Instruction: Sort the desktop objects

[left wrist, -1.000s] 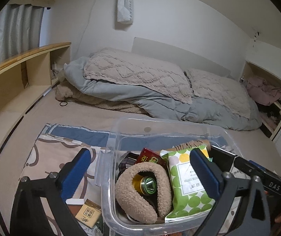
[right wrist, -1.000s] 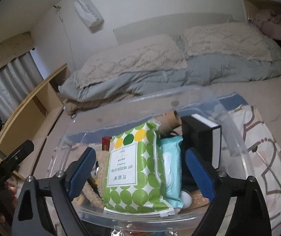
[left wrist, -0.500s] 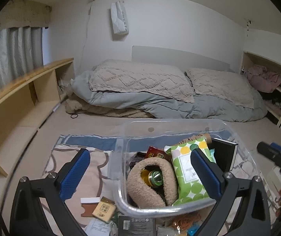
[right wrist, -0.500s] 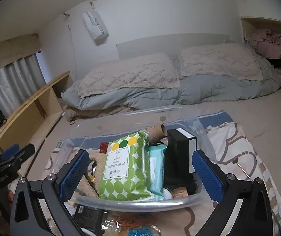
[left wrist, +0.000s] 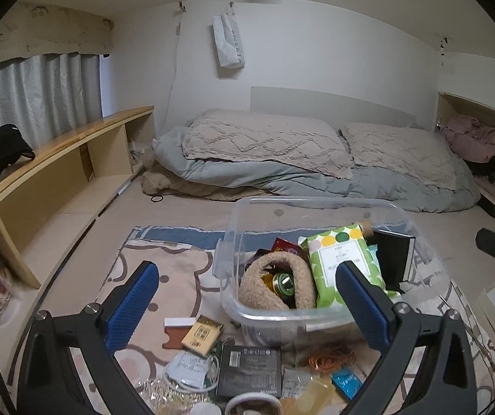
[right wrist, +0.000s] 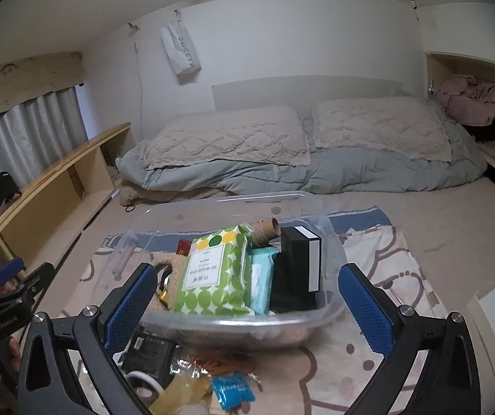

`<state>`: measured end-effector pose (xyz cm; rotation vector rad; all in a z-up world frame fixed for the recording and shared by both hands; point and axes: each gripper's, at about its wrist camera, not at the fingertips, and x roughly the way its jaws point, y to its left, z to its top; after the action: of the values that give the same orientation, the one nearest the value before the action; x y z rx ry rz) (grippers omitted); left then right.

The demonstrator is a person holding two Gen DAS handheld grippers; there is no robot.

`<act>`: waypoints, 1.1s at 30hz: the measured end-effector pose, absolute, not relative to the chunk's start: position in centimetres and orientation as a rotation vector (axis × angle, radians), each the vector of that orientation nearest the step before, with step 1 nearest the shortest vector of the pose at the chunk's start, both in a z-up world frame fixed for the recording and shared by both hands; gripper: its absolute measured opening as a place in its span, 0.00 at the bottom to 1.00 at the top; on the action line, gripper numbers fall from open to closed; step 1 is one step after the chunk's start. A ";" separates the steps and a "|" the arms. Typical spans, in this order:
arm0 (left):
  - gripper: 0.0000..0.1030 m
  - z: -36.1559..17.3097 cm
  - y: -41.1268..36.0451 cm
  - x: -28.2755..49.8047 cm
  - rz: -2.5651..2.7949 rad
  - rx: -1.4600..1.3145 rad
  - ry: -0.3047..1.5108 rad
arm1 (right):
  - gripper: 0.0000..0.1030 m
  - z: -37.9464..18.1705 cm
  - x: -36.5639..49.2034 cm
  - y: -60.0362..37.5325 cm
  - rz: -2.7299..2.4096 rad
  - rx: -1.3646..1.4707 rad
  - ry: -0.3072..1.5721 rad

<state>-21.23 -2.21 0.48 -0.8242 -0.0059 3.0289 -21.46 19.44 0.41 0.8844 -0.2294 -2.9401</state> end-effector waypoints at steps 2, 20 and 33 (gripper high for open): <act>1.00 0.6 -1.8 -20.1 3.035 -0.822 0.003 | 1.00 0.6 -20.6 19.5 -2.938 0.879 -0.227; 1.00 0.4 2.0 -11.4 3.026 -0.776 0.002 | 1.00 -1.1 -11.3 21.2 -2.969 0.895 -0.063; 1.00 -0.5 2.9 -6.2 3.047 -0.766 0.041 | 1.00 -2.4 -6.3 23.0 -2.979 0.917 -0.052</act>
<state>-6.17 2.95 -0.54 -0.7656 0.0411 3.0468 -6.26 22.96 -2.39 0.9171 -0.0521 -2.9787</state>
